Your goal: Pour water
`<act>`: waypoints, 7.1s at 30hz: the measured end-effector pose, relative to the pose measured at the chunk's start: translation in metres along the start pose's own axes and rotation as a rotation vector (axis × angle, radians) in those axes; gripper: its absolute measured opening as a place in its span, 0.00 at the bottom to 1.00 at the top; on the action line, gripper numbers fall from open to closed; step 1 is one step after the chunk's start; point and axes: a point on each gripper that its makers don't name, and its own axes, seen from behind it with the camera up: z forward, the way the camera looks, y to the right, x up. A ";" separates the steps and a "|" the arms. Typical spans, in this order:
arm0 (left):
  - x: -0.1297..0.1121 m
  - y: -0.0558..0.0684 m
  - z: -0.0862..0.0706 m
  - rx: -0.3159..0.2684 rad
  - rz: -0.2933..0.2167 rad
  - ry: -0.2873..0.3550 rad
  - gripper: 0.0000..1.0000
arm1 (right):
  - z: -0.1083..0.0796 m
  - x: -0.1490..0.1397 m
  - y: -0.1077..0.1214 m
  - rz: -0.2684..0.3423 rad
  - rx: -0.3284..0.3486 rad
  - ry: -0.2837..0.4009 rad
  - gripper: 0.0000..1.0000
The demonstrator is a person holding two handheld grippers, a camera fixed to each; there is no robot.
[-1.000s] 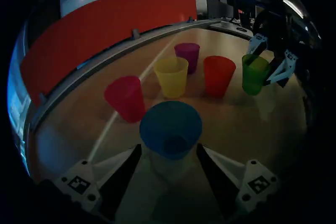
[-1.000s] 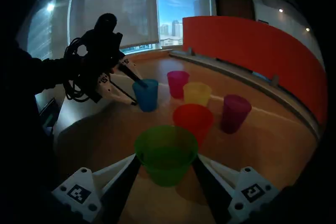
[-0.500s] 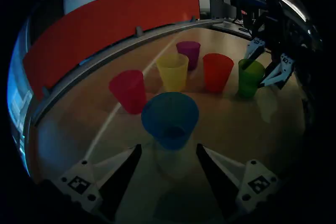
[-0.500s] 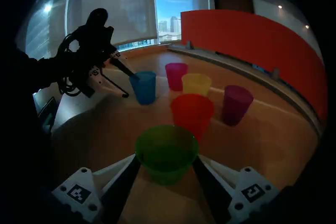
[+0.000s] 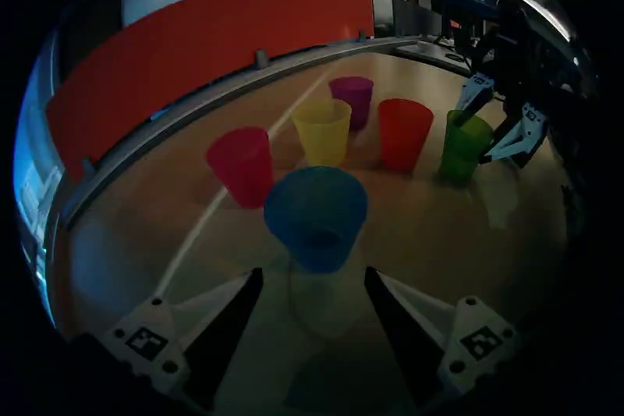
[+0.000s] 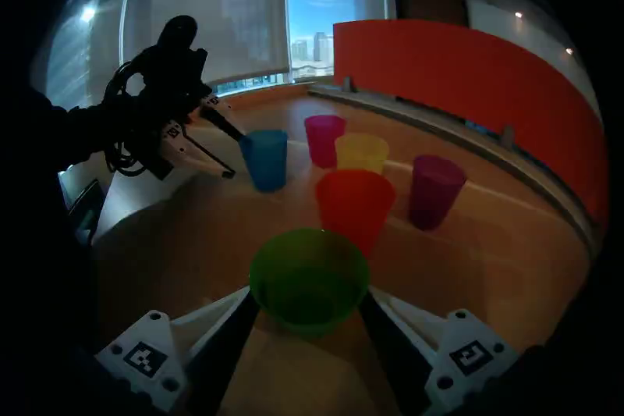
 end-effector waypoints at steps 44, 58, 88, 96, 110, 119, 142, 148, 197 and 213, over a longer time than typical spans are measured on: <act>0.011 -0.017 -0.099 0.283 -0.115 0.273 0.97 | -0.122 0.040 0.003 0.114 -0.289 0.268 0.99; 0.033 -0.030 -0.141 0.437 -0.181 0.479 0.98 | -0.158 0.071 0.043 0.147 -0.538 0.464 0.99; 0.063 -0.066 -0.174 0.717 -0.385 0.701 0.98 | -0.213 0.104 0.094 0.201 -0.803 0.647 0.99; 0.052 -0.065 -0.158 0.730 -0.407 0.705 0.97 | -0.212 0.104 0.095 0.213 -0.810 0.644 0.99; 0.026 -0.079 -0.147 0.746 -0.411 0.691 0.97 | -0.201 0.087 0.098 0.241 -0.819 0.599 0.99; 0.014 -0.082 -0.137 0.748 -0.417 0.682 0.97 | -0.195 0.080 0.099 0.241 -0.828 0.566 0.99; 0.005 -0.084 -0.123 0.738 -0.403 0.651 0.98 | -0.194 0.082 0.100 0.257 -0.836 0.568 0.99; 0.004 -0.083 -0.123 0.739 -0.404 0.651 0.97 | -0.196 0.084 0.100 0.260 -0.834 0.576 0.99; 0.004 -0.078 -0.123 0.735 -0.396 0.650 0.97 | -0.184 0.074 0.107 0.191 -0.895 0.623 0.99; 0.004 -0.079 -0.123 0.735 -0.396 0.650 0.98 | -0.163 0.044 0.130 0.241 -0.944 0.629 0.99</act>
